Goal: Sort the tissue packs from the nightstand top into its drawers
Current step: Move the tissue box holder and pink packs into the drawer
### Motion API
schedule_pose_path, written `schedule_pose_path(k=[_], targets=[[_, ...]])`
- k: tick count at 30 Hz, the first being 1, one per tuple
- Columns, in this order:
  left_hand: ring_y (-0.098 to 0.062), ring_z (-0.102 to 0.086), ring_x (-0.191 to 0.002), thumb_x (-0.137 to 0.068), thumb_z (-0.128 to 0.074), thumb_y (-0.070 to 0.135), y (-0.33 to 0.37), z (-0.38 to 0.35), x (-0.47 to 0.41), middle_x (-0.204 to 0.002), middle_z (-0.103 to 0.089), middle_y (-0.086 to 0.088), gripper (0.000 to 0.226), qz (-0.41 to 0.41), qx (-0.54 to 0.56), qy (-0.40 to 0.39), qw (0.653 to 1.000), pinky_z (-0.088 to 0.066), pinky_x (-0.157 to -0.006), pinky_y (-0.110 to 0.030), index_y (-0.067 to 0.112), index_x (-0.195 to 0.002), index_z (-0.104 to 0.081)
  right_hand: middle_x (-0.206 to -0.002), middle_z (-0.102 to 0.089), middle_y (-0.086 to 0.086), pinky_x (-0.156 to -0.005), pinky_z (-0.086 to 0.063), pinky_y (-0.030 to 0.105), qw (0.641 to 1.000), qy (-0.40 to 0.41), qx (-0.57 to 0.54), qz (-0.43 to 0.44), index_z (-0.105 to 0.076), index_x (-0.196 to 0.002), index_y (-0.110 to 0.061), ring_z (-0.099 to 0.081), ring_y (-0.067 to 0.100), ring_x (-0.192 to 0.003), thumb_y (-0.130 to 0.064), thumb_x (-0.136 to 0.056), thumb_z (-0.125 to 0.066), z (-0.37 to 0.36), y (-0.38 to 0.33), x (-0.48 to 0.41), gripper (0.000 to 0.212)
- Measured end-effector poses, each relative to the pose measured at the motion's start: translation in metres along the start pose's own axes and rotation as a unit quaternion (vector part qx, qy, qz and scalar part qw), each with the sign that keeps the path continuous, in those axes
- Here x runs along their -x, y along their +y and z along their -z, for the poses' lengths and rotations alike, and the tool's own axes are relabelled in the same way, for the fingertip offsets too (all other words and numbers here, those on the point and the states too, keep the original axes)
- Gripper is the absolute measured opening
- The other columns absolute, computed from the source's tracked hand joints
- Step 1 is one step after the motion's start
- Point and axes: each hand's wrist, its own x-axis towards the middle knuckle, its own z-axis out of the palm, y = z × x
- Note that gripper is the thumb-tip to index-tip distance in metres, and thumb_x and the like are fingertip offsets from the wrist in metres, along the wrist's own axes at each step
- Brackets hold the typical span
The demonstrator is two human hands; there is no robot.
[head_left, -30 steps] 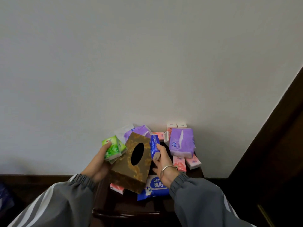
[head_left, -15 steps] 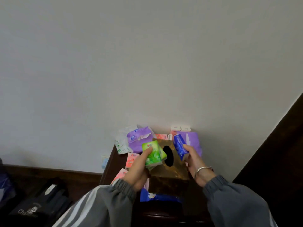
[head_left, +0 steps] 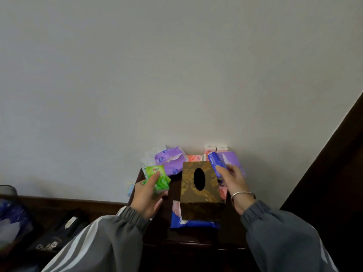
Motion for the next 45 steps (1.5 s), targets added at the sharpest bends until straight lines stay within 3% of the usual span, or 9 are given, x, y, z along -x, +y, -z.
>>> schedule_pose_path(k=[4, 10, 16, 20, 26, 30, 37, 43, 45], targets=[[-0.027, -0.066, -0.098, -0.086, -0.067, 0.032, -0.010, 0.004, 0.034, -0.121, -0.063, -0.019, 0.056, 0.027, -0.073, -0.033, 0.996, -0.056, -0.069, -0.037, 0.009, -0.131, -0.043, -0.092, -0.067, -0.004, -0.064, -0.046, 0.005, 0.981, -0.106, 0.133, 0.094, -0.059, -0.106, -0.020, -0.060, -0.002, -0.073, -0.026, -0.079, -0.073, -0.029, -0.004, 0.060, 0.030], [-0.030, -0.061, -0.117, -0.082, -0.053, 0.059, -0.025, 0.020, 0.085, -0.125, -0.064, -0.016, 0.062, 0.103, 0.002, -0.158, 0.982, -0.045, -0.102, -0.051, 0.018, -0.128, -0.059, -0.093, -0.069, -0.001, -0.079, -0.049, 0.026, 0.956, -0.140, 0.228, 0.121, -0.063, -0.109, -0.018, -0.065, 0.016, -0.085, -0.038, -0.073, -0.075, -0.072, 0.019, 0.129, 0.043], [-0.031, -0.069, -0.101, -0.079, -0.066, 0.036, -0.024, 0.074, 0.093, -0.116, -0.067, -0.022, 0.044, 0.175, 0.051, -0.140, 0.973, -0.059, -0.071, -0.038, 0.009, -0.113, -0.071, -0.131, -0.053, -0.005, -0.102, -0.039, 0.019, 0.913, -0.289, 0.258, 0.126, -0.033, -0.143, -0.027, -0.051, 0.008, -0.121, -0.034, -0.070, -0.076, -0.102, 0.048, 0.162, 0.085], [-0.026, -0.073, -0.075, -0.076, -0.069, 0.025, -0.019, 0.110, 0.087, -0.099, -0.072, -0.021, 0.049, 0.124, 0.015, -0.039, 0.991, -0.058, -0.058, -0.033, 0.002, -0.119, -0.063, -0.140, -0.048, -0.006, -0.110, -0.037, 0.026, 0.875, -0.427, 0.225, 0.043, -0.023, -0.148, -0.025, -0.047, 0.005, -0.126, -0.036, -0.073, -0.075, -0.116, 0.063, 0.153, 0.091], [-0.020, -0.068, -0.079, -0.084, -0.063, 0.021, -0.016, 0.159, 0.068, -0.094, -0.071, -0.013, 0.044, 0.078, 0.051, 0.045, 0.995, -0.059, -0.060, -0.032, 0.006, -0.124, -0.055, -0.132, -0.054, 0.009, -0.099, -0.039, 0.027, 0.871, -0.221, 0.426, 0.109, -0.046, -0.134, -0.015, -0.052, 0.023, -0.120, -0.031, -0.085, -0.063, -0.152, 0.082, 0.096, 0.054], [-0.019, -0.071, -0.077, -0.082, -0.065, 0.022, -0.022, 0.176, 0.056, -0.096, -0.072, -0.013, 0.045, 0.074, 0.070, 0.046, 0.994, -0.059, -0.065, -0.034, 0.008, -0.124, -0.055, -0.148, -0.027, 0.012, -0.110, -0.029, 0.032, 0.795, -0.219, 0.551, 0.132, -0.025, -0.144, -0.013, -0.029, 0.027, -0.138, -0.038, -0.082, -0.064, -0.186, 0.099, 0.063, 0.077], [-0.021, -0.073, -0.079, -0.069, -0.075, 0.026, -0.039, 0.200, 0.058, -0.097, -0.074, -0.014, 0.066, 0.097, 0.084, 0.057, 0.990, -0.057, -0.065, -0.034, 0.006, -0.128, -0.053, -0.134, -0.042, 0.009, -0.096, -0.040, 0.038, 0.735, -0.199, 0.629, 0.158, -0.038, -0.132, -0.022, -0.043, 0.032, -0.118, -0.046, -0.075, -0.067, -0.185, 0.122, 0.053, 0.068], [-0.020, -0.074, -0.079, -0.063, -0.075, 0.030, -0.061, 0.206, 0.077, -0.096, -0.074, -0.013, 0.073, 0.106, 0.075, 0.056, 0.990, -0.058, -0.064, -0.035, 0.007, -0.128, -0.052, -0.113, -0.056, -0.011, -0.091, -0.037, 0.023, 0.895, -0.243, 0.341, 0.155, -0.053, -0.124, -0.034, -0.052, 0.008, -0.106, -0.048, -0.068, -0.076, -0.129, 0.100, 0.090, 0.062], [-0.020, -0.074, -0.080, -0.063, -0.074, 0.032, -0.071, 0.202, 0.087, -0.098, -0.074, -0.012, 0.071, 0.113, 0.063, 0.048, 0.990, -0.058, -0.064, -0.034, 0.009, -0.127, -0.054, -0.112, -0.061, -0.015, -0.091, -0.044, 0.019, 0.918, -0.298, 0.232, 0.117, -0.057, -0.118, -0.039, -0.058, 0.003, -0.106, -0.044, -0.070, -0.076, -0.097, 0.092, 0.110, 0.051]])
